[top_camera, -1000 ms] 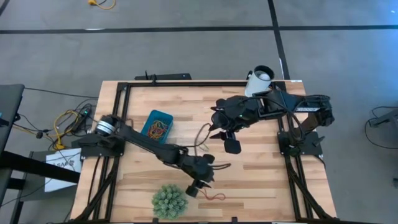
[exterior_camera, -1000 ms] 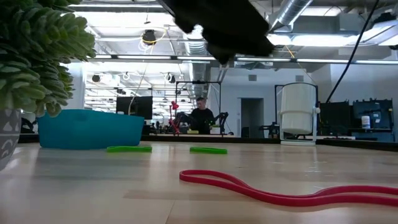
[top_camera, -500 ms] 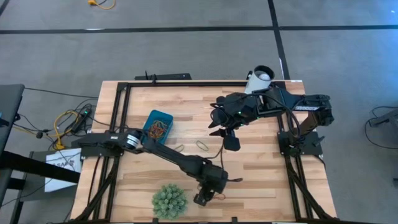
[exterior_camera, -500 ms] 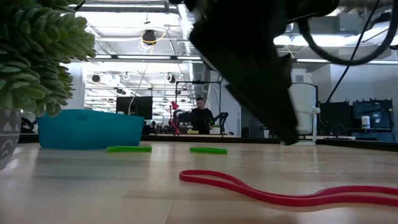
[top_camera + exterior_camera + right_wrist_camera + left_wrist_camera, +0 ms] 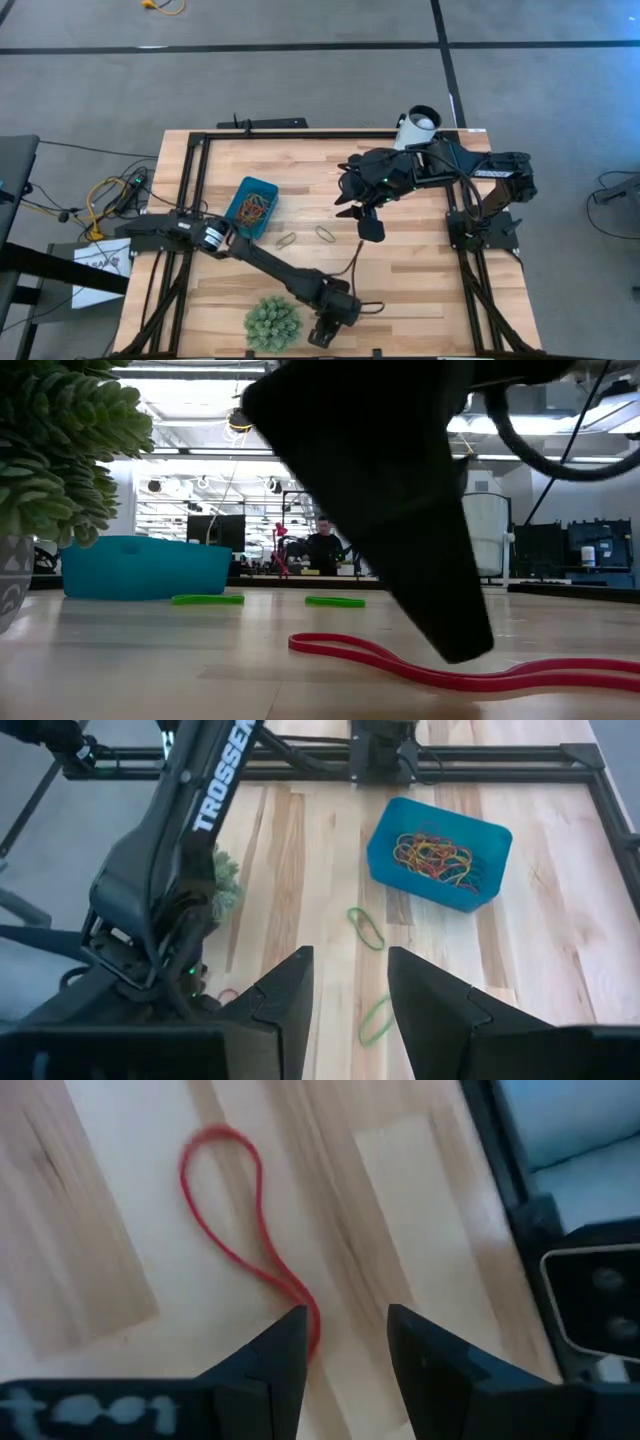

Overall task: Pick and place items into bin
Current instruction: Put the red rubber band into the blue bin

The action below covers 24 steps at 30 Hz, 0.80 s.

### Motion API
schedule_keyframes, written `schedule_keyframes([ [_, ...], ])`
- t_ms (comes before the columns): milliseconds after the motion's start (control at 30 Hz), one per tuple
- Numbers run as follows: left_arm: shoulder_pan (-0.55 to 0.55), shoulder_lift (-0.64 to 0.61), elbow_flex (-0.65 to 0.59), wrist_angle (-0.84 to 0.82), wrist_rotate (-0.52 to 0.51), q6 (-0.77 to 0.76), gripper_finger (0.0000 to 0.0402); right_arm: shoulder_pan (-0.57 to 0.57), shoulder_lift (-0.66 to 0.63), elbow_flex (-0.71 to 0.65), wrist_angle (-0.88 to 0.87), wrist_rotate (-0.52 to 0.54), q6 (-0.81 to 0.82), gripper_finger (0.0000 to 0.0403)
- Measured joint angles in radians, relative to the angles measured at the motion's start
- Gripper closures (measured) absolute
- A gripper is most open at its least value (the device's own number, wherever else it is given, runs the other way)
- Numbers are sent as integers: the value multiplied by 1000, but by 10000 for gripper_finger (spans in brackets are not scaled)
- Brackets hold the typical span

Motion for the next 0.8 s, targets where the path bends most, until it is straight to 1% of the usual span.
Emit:
schedule_keyframes([
  [167, -11, -1, 8, 13, -147, -19, 274, 0, 0, 0, 6, 0, 1, 278],
  [400, -9, -1, 9, 17, -155, -92, 274, 2, 0, 0, 5, -3, 11, 278],
  [567, -22, -1, 9, 43, -120, -146, 274, 2, 0, 0, 5, -5, 11, 278],
  [700, -28, -1, 9, 33, -174, -180, 274, 2, 0, 0, 5, -5, 11, 278],
  [800, -26, -1, 9, 33, -181, -198, 274, 2, 0, 0, 5, -5, 11, 278],
])
